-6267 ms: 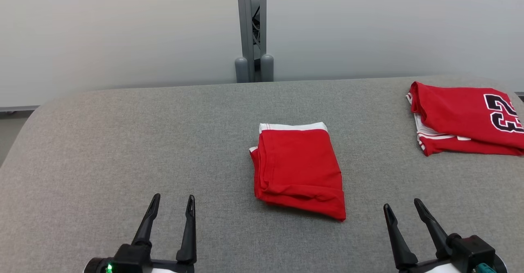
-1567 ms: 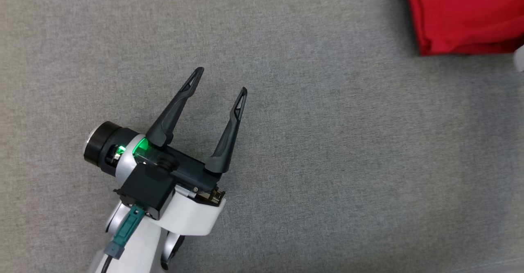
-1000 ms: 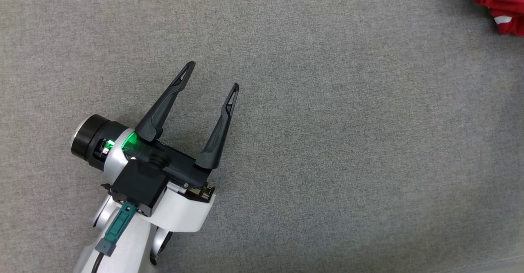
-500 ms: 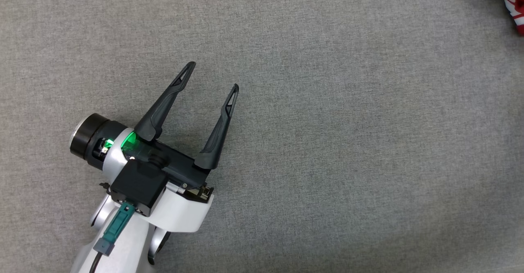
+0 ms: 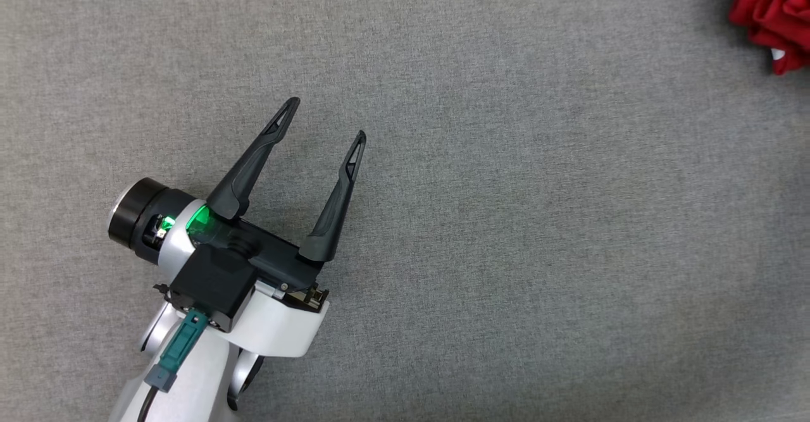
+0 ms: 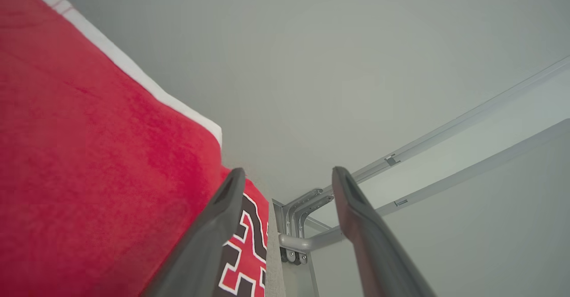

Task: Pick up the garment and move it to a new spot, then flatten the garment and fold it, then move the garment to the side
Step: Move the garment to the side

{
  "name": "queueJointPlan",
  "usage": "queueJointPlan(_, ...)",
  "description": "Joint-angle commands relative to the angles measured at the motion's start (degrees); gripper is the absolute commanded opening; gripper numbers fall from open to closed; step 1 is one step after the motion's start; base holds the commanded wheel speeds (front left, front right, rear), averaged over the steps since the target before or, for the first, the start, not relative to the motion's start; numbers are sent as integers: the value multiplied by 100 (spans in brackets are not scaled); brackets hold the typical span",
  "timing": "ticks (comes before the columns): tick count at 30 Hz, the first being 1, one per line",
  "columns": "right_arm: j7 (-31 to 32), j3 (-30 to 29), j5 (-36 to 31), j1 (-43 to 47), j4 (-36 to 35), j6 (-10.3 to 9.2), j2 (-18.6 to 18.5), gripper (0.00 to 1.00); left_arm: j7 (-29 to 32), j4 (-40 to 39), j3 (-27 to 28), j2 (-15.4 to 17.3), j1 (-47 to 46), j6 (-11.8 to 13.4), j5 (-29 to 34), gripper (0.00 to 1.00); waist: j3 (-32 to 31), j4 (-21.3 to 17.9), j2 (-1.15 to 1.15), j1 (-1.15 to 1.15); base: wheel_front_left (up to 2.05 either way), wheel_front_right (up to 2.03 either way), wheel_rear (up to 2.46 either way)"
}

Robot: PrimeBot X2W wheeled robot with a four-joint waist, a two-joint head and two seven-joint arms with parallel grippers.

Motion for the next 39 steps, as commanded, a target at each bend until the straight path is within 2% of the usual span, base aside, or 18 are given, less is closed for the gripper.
queueJointPlan(1,-37,-22,-31,87,-106,-3,59,100,11,20,11,14,7,27,-20,100,-91,-13,0,0,0,0,0)
queueJointPlan(4,-56,41,-35,201,-316,-3,370,100,15,78,12,-1,105,75,-67,100,-295,-27,0,0,0,0,0)
queueJointPlan(6,-57,146,125,253,-461,-3,710,100,15,127,20,-45,169,126,-107,100,-466,-23,0,0,0,0,0)
queueJointPlan(8,-58,288,539,387,-538,-3,1034,100,32,201,48,-87,266,204,-166,100,-665,-17,0,0,0,0,0)
queueJointPlan(14,-56,1156,1999,929,-602,-3,1511,100,30,442,143,-253,612,400,-425,100,-1300,87,0,0,0,0,0)
queueJointPlan(20,-57,2429,3771,1699,-808,-3,1569,100,5,693,296,-334,958,592,-647,100,-1906,287,0,0,0,0,0)
queueJointPlan(24,-58,3057,4410,2336,-1250,-3,1506,100,-17,863,466,-401,1212,700,-893,100,-2297,427,0,0,0,0,0)
queueJointPlan(27,-57,3292,4685,2786,-1608,-3,1450,100,-40,960,585,-454,1382,758,-1084,100,-2576,527,0,0,0,0,0)
queueJointPlan(34,-57,3259,4723,3735,-2382,-3,1487,100,-54,1092,669,-542,1699,726,-1324,100,-3076,686,0,0,0,0,0)
queueJointPlan(39,-57,2903,4907,4654,-2872,-3,1669,100,-54,957,786,-591,2042,758,-1220,100,-3434,734,0,0,0,0,0)
